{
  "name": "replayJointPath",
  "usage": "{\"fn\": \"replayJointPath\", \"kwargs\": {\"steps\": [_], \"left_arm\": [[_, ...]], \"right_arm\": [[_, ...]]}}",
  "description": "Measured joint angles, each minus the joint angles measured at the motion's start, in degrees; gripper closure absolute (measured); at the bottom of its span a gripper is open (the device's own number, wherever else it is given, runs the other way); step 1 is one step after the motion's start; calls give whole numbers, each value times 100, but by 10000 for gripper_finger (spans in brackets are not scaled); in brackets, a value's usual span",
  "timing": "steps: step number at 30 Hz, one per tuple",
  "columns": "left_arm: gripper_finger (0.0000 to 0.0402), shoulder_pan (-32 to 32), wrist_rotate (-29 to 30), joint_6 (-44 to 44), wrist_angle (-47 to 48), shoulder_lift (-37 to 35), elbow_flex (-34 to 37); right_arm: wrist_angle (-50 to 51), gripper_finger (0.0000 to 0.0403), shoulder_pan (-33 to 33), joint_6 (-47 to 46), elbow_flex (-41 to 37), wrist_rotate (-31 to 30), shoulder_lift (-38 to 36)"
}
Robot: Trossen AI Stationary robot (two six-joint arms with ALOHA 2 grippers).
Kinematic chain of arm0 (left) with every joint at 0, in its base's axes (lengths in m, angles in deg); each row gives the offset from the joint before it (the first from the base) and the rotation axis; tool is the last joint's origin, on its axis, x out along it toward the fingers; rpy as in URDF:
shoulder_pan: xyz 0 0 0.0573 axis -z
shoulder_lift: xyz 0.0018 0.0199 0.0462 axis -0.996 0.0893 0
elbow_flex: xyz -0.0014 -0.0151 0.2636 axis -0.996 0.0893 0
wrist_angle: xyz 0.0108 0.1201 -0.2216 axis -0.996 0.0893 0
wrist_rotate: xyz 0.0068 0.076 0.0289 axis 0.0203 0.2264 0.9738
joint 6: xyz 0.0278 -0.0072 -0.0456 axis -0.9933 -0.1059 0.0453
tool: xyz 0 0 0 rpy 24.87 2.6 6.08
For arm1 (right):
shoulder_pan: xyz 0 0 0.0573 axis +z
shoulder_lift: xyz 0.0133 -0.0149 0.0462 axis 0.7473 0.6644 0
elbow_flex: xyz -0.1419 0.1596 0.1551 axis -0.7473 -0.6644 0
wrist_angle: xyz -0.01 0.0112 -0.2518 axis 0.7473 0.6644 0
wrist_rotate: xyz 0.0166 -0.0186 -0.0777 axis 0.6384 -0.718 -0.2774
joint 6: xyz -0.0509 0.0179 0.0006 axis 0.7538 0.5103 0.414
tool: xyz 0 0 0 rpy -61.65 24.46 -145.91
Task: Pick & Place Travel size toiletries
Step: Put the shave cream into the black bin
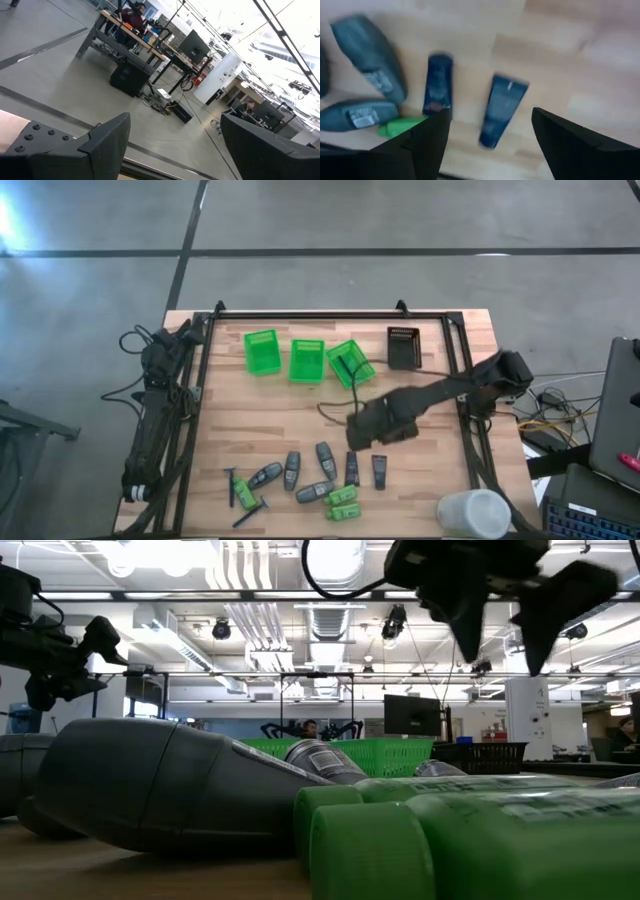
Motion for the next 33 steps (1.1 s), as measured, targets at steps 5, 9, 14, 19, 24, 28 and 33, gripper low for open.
{"fn": "replayJointPath", "kwargs": {"steps": [5,9,14,19,24,28,33], "left_arm": [[86,0,2,0,1,0,0],[86,0,0,0,7,0,-2],[86,0,2,1,31,2,0],[86,0,2,1,37,2,0],[86,0,4,0,44,9,-2],[86,2,5,1,48,11,0],[86,2,4,2,50,11,0]], "right_arm": [[-672,137,520,-1287,-95,-215,70],[-700,126,913,-1971,-149,-382,214],[-794,100,1227,-2269,-169,-351,582],[-1122,82,1452,-2483,-167,-346,853],[-1192,97,1677,-2775,-162,-338,1065],[-1347,119,1794,-2995,-162,-336,1277],[-1452,138,1751,-2996,-162,-393,1408]]}}
